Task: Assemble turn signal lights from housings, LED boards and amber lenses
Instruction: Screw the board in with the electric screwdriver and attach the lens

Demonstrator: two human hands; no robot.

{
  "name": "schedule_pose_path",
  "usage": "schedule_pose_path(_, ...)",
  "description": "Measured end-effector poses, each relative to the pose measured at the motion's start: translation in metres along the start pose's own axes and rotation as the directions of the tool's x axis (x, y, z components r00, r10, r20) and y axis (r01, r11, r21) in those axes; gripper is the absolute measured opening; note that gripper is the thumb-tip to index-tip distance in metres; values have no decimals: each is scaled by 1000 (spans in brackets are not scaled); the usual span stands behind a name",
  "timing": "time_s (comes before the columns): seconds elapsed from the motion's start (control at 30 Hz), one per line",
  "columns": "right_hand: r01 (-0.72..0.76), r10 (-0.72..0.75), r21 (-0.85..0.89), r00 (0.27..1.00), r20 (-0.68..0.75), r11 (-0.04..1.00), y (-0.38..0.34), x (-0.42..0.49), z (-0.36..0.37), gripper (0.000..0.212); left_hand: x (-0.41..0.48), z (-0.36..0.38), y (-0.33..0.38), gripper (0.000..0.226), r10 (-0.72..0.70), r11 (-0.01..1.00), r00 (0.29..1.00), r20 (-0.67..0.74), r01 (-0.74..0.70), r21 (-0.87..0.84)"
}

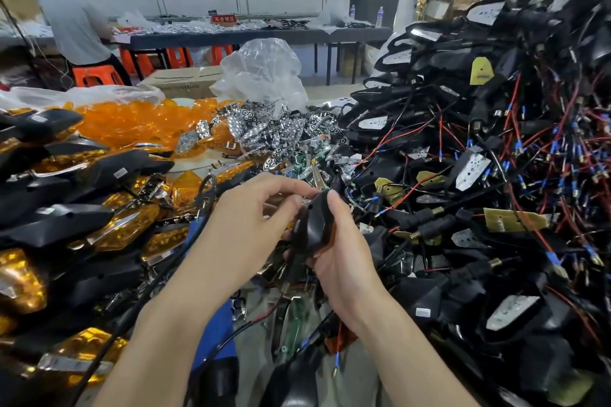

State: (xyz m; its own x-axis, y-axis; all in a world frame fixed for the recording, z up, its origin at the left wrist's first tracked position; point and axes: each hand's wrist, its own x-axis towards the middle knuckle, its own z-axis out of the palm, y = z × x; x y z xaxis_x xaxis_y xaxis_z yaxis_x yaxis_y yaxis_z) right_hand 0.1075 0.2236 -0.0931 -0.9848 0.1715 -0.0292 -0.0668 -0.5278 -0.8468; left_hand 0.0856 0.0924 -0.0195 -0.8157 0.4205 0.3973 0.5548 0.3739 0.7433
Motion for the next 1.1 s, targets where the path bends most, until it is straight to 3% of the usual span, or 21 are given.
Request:
schedule_pose_path(0.57,-50,55,106,998,-44,993,-4,-4,9,45,0,7,-7,22,-35,999,999,28,36,-38)
schedule_pose_path(0.83,-46,43,110,999,28,993,-4,-3,5,48,-2,7,-1,38,3,999,1000,19,-3,-33)
schedule_pose_path(0.93,-56,49,111,997,63,992,-2,-2,3,54,-5,5,2,40,-11,992,1000,20,14,-123)
schedule_pose_path(1.1,-101,84,262,994,75,960,-4,-1,3,53,-19,6,12,39,-31,974,1000,-7,28,-227)
